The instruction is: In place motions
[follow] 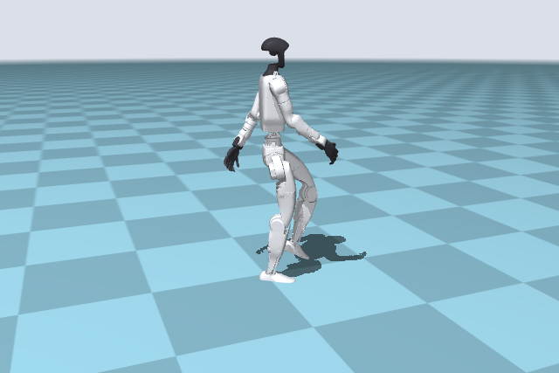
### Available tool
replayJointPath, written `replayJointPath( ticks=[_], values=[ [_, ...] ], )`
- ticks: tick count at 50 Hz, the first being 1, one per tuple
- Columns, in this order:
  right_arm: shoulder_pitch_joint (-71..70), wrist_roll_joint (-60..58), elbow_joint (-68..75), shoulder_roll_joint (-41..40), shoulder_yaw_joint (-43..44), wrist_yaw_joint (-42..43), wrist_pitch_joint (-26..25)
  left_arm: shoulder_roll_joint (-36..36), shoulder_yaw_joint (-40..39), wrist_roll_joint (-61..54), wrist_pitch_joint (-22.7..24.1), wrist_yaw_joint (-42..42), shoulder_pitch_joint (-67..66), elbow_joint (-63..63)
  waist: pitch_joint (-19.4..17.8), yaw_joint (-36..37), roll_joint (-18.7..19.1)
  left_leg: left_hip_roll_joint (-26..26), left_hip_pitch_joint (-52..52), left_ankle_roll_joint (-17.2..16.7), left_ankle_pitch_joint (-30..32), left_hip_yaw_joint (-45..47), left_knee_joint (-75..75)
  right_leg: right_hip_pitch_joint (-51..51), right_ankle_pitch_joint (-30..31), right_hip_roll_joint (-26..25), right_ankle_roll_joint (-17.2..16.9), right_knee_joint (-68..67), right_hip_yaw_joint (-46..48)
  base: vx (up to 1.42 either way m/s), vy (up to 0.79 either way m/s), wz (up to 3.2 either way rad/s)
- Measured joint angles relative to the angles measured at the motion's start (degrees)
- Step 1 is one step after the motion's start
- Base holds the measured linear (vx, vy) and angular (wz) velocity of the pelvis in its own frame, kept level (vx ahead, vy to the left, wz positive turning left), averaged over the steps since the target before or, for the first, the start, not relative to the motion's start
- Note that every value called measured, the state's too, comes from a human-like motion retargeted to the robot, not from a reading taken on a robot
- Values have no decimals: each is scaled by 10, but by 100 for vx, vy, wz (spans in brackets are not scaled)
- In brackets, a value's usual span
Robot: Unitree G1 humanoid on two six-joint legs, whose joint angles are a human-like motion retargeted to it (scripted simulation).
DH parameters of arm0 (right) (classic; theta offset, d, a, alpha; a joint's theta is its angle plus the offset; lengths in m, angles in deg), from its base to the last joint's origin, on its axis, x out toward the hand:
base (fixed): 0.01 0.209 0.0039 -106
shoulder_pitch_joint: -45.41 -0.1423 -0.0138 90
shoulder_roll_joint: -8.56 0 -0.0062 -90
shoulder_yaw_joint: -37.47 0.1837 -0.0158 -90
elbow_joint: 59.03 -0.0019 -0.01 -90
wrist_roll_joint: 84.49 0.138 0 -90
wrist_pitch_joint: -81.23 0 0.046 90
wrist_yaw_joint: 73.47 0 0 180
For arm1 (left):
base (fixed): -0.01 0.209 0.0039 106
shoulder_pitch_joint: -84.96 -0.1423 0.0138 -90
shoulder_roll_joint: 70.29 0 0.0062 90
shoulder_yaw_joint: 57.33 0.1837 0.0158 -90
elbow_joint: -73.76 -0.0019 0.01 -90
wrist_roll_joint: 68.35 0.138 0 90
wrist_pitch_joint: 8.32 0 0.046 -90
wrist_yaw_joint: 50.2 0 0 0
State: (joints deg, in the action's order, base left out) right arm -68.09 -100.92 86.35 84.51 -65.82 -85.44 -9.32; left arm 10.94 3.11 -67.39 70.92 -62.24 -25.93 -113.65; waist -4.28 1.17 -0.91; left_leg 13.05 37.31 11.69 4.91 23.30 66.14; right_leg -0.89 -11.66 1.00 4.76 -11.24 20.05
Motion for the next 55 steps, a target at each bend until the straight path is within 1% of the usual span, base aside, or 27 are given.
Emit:
replayJointPath(
  ticks=[3, 5, 6, 7, 8, 9, 10, 12, 14, 16, 18, 21, 23, 27, 32, 35, 37, 38, 40, 42, 43, 45, 47, 49, 51, 53, 55],
  values=[
    [75, -33, 65, 0, -5, 1, -4, -8, 21, -17, 16, 9, 46, 11, 35, -23, 5, -90, -192, -48, 52, 3, -280, -4, -14, -1, -15, -5, -1, 23, 6, 2],
    [124, -64, 130, 5, 4, -3, -17, -8, 38, -25, 23, 23, 85, 17, 55, -37, 29, -126, -305, -72, -24, -19, -474, -5, -28, -29, -20, -20, 5, 30, 5, 21],
    [146, -86, 174, 14, 15, -3, -25, -6, 49, -28, 25, 33, 109, 15, 62, -57, 39, -121, -350, -62, -91, 2, -533, -4, -26, -35, -24, -37, 22, 36, 8, 55],
    [167, -110, 220, 24, 27, -3, -35, -5, 59, -29, 26, 42, 135, 12, 71, -65, 49, -116, -381, -53, -130, 38, -583, 5, -12, -40, -28, -61, 29, 36, 14, -10],
    [184, -137, 269, 36, 40, -1, -49, -5, 67, -29, 24, 46, 165, 7, 85, -51, 59, -110, -383, -45, -112, 107, -617, 30, 30, -43, -34, -99, 16, 8, 13, 31],
    [189, -157, 312, 46, 58, -1, -77, 3, 78, -28, 16, 42, 212, 3, 86, -85, 68, -101, -357, -53, -103, 51, -612, 78, 79, -30, -47, -171, 39, -30, 8, 181],
    [188, -174, 351, 55, 78, -1, -111, 15, 89, -26, 6, 34, 268, 0, 81, -143, 77, -92, -317, -68, -97, -68, -587, 138, 131, -9, -63, -259, 79, -50, 3, 182],
    [203, -147, 408, 76, 106, 6, -165, 25, 120, -23, 11, 21, 349, 31, 15, -96, 60, -94, -329, -52, -72, -45, -593, 237, 154, 9, -71, -466, -12, -37, 7, -20],
    [236, -111, 420, 108, 123, -6, -198, 39, 172, -37, 12, -1, 416, 82, -21, -104, 60, -89, -349, -53, -59, -29, -610, 322, 108, 36, -66, -629, -26, -33, 13, 26],
    [261, -95, 420, 129, 126, -25, -213, 69, 191, -27, 12, -35, 461, 141, -38, -151, 72, -79, -327, -53, -44, -61, -608, 428, 72, 59, -65, -770, -24, -31, 7, 88],
    [293, -95, 420, 134, 128, -11, -207, 91, 165, 16, 14, -37, 467, 196, -24, -203, 80, -71, -299, -55, -34, -75, -610, 532, 51, 54, -72, -857, -33, 0, -5, 56],
    [354, -100, 420, 146, 167, 21, -168, 96, 169, 34, 38, 15, 466, 235, 27, -219, 105, -51, -262, -62, -27, -57, -619, 649, 27, 57, -68, -928, -24, 16, -7, 1],
    [372, -83, 420, 143, 184, 29, -155, 102, 180, 26, 54, 37, 472, 249, 23, -223, 106, -41, -266, -66, -27, -38, -625, 666, 20, 65, -64, -939, -13, -7, -5, 8],
    [388, -42, 420, 129, 197, 22, -175, 82, 179, 17, 58, 31, 469, 230, 22, -208, 93, -46, -286, -67, -27, -35, -631, 607, 19, 58, -64, -889, -11, 5, -1, -15],
    [353, -4, 420, 106, 166, -3, -172, 43, 163, 7, 50, -2, 426, 155, 23, -164, 67, -72, -334, -72, -33, -4, -643, 398, 34, 41, -58, -701, -20, 10, 5, -48],
    [308, -2, 420, 84, 141, 0, -146, 18, 160, 14, 49, 3, 371, 102, 32, -129, 62, -79, -361, -78, -44, 15, -644, 229, 64, -7, -56, -479, -25, 14, 1, -30],
    [281, -4, 396, 71, 119, 14, -131, 4, 151, 18, 58, 27, 325, 66, 32, -128, 61, -84, -369, -79, -53, 0, -631, 108, 87, -35, -64, -279, -19, 12, -2, 33],
    [265, -5, 381, 66, 106, 25, -124, -2, 142, 20, 61, 41, 301, 50, 37, -126, 54, -98, -367, -76, -59, -5, -622, 56, 65, -44, -77, -181, -19, 8, -7, 6],
    [232, -10, 350, 54, 69, 56, -114, -10, 112, 26, 72, 78, 242, 22, 46, -107, 37, -120, -370, -74, -74, 3, -599, -35, -11, -31, -50, -28, 33, 11, -8, -58],
    [188, -24, 325, 46, 40, 72, -106, -9, 81, 31, 73, 99, 183, 5, 58, -82, 18, -134, -355, -81, -47, 16, -559, -53, 1, -23, -19, 47, 19, 0, -14, -58],
    [158, -36, 313, 42, 35, 67, -102, -7, 66, 34, 70, 99, 158, 1, 66, -77, 8, -135, -324, -91, -11, 22, -521, -44, 15, -10, -25, 63, 19, -29, -21, 1],
    [96, -57, 270, 37, 42, 44, -95, -2, 51, 21, 60, 92, 129, 0, 45, -61, -3, -119, -248, -118, 80, 5, -414, -31, 27, 14, -37, 70, 22, -55, -20, 23],
    [37, -50, 216, 42, 32, 5, -80, 7, 43, -10, 53, 76, 109, 0, 9, -51, -14, -121, -188, -108, 119, -19, -322, -29, 37, 21, -29, 78, 20, -55, -13, 4],
    [-8, -38, 165, 57, 22, -48, -66, 15, 44, -26, 35, 46, 85, 0, -18, -58, -23, -116, -140, -88, 99, -36, -238, -38, 44, 29, -25, 82, 28, -31, -5, 32],
    [-30, -46, 120, 61, 33, -80, -60, 15, 34, -11, 11, 28, 70, 0, -26, -65, -19, -95, -102, -65, 70, -29, -177, -36, 45, 34, -26, 81, 35, -19, 3, 33],
    [-29, -47, 89, 56, 43, -70, -60, 11, 21, 12, 8, 35, 53, 0, -16, -64, -19, -87, -79, -47, 52, -19, -142, -32, 44, 39, -25, 78, 39, 2, 0, 19],
    [-7, -32, 66, 52, 52, -33, -52, 11, 20, 23, 24, 37, 34, 0, 5, -60, -16, -89, -67, -47, 41, -25, -128, -27, 44, 39, -25, 79, 44, 22, -1, 24]
  ],
)
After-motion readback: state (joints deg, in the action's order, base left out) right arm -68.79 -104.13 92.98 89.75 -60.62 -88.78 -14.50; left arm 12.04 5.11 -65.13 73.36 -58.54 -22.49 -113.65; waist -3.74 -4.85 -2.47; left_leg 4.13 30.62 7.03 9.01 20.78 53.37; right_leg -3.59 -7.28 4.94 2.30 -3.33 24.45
